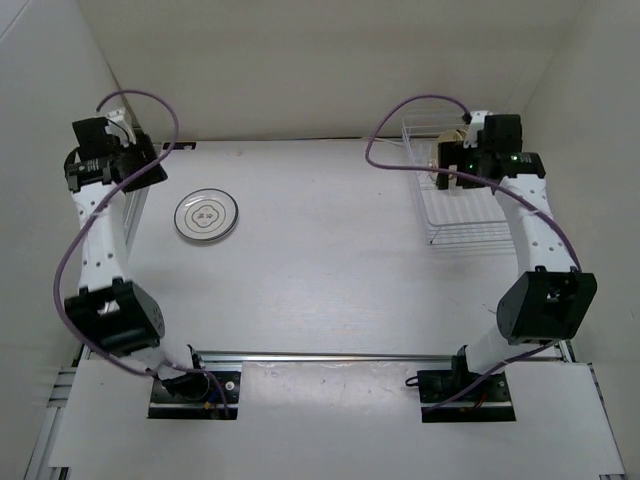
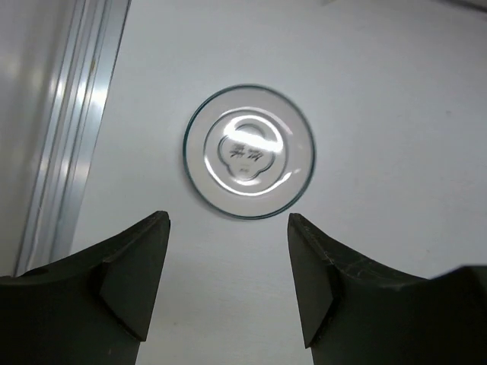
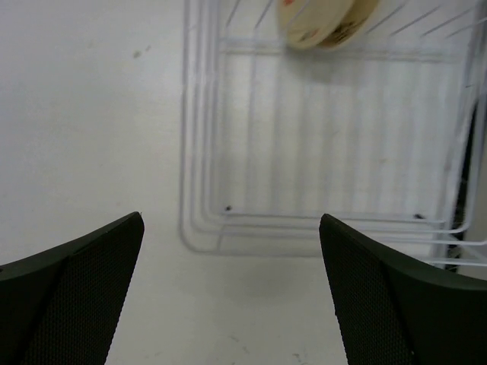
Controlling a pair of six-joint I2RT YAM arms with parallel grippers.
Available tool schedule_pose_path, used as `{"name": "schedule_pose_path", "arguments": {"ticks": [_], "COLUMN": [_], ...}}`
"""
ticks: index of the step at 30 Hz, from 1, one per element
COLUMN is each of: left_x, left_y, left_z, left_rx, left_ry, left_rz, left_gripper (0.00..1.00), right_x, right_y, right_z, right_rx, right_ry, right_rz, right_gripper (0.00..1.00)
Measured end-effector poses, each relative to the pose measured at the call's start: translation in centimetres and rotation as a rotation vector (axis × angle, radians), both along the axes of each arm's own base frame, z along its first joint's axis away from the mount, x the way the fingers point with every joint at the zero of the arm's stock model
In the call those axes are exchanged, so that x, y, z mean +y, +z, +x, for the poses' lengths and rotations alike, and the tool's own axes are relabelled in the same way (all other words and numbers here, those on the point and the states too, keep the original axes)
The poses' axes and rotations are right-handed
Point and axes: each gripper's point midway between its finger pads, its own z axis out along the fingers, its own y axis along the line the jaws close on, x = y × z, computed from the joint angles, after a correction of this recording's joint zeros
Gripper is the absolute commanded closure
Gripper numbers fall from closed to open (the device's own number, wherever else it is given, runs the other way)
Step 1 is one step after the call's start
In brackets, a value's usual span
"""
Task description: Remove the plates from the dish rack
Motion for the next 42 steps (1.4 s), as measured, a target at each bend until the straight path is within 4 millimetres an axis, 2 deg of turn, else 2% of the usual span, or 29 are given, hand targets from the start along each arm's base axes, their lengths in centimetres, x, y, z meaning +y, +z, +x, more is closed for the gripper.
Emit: {"name": "schedule_pose_path", "arguments": {"ticks": [3,5,7,9,10,11,13,14,21,23,27,36,38,41,42], "left_x": [-3.0,-5.8,-8.6,-10.9,-11.6,-12.0,-12.9,-13.3,-19.5,-20.4,-20.9,-21.2,-21.2,-21.2,-21.3], "left_y": [5.8,7.5,7.4,6.2,5.2,4.4,2.5,1.9,-2.0,-2.6,-3.6,-4.9,-5.0,-5.2,-5.2], "left_z": [-1.7,-2.6,-3.4,-3.6,-3.7,-3.6,-3.6,-3.5,-3.0,-2.2,-1.2,-1.1,-1.0,-1.0,-1.0], "left_rx": [-0.161,-0.219,-0.225,-0.200,-0.178,-0.154,-0.099,-0.081,0.032,0.049,0.073,0.113,0.117,0.121,0.121], "left_ry": [-0.087,-0.172,-0.265,-0.348,-0.377,-0.396,-0.443,-0.463,-0.696,-0.726,-0.742,-0.754,-0.753,-0.751,-0.750], "left_rz": [0.061,0.095,0.120,0.142,0.149,0.155,0.173,0.180,0.166,0.143,0.120,0.098,0.097,0.093,0.092], "left_gripper": [0.26,0.26,0.26,0.26,0.26,0.26,0.26,0.26,0.25,0.25,0.25,0.24,0.24,0.24,0.24], "right_x": [-2.8,-4.2,-5.0,-5.2,-5.3,-5.4,-5.4,-5.4,-5.4,-5.4,-5.3,-5.6,-5.6,-5.8,-6.0], "right_y": [2.5,3.9,5.0,5.6,5.7,5.8,5.4,5.1,0.7,-0.6,-2.4,-5.5,-5.7,-6.0,-6.0], "right_z": [2.7,4.5,6.1,7.7,8.5,9.2,10.4,10.9,13.5,14.2,15.6,17.9,18.2,18.6,18.7], "right_rx": [-0.082,-0.130,-0.162,-0.183,-0.192,-0.200,-0.200,-0.198,-0.123,-0.102,-0.082,-0.055,-0.056,-0.058,-0.060], "right_ry": [-0.066,-0.086,-0.090,-0.082,-0.077,-0.070,-0.063,-0.062,-0.055,-0.054,-0.050,-0.057,-0.058,-0.067,-0.071], "right_rz": [-0.054,-0.091,-0.125,-0.148,-0.157,-0.168,-0.175,-0.177,-0.183,-0.184,-0.185,-0.196,-0.196,-0.203,-0.208], "right_gripper": [0.02,0.08,0.14,0.21,0.40,0.53,0.70,0.72,0.73,0.73,0.72,0.71,0.67,0.50,0.47]}}
